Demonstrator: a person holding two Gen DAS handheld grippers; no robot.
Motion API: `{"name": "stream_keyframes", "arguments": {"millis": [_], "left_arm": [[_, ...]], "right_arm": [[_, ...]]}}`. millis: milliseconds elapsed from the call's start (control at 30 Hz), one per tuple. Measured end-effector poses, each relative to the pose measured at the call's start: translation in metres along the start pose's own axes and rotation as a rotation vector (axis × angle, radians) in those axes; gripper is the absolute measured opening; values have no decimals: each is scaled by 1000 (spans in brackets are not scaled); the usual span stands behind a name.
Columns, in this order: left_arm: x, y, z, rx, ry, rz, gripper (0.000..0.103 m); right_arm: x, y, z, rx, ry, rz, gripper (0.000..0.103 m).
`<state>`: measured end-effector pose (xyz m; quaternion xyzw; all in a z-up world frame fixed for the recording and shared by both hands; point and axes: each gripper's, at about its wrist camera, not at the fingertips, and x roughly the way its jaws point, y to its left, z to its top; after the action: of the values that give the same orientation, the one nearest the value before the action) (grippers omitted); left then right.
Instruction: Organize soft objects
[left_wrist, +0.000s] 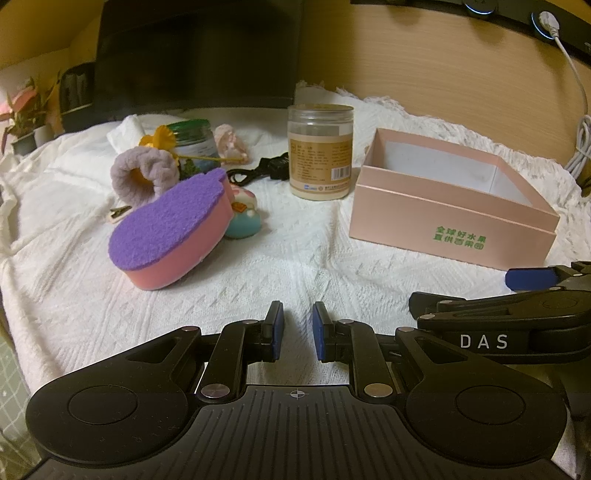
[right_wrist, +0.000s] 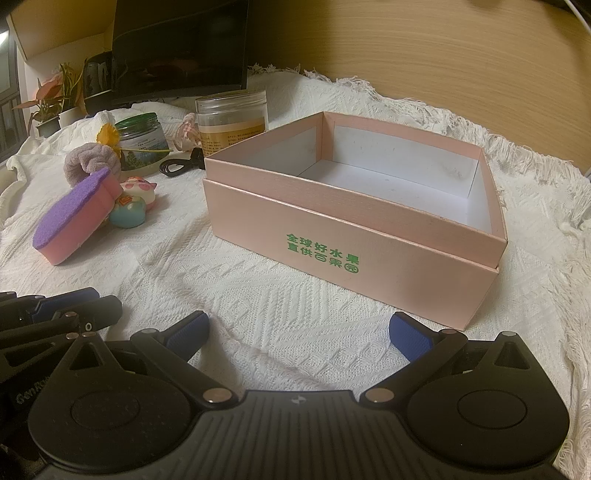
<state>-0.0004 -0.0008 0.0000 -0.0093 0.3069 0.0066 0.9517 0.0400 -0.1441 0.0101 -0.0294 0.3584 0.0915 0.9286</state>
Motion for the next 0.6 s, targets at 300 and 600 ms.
{"name": "stream_keyframes", "arguments": {"millis": [300, 600], "left_arm": [[0, -1, 0, 1, 0, 1, 19], [0, -1, 0, 2, 0, 2, 19]], "right_arm": [[0, 0, 0, 0, 0, 0, 103], [0, 0, 0, 0, 0, 0, 103]]}}
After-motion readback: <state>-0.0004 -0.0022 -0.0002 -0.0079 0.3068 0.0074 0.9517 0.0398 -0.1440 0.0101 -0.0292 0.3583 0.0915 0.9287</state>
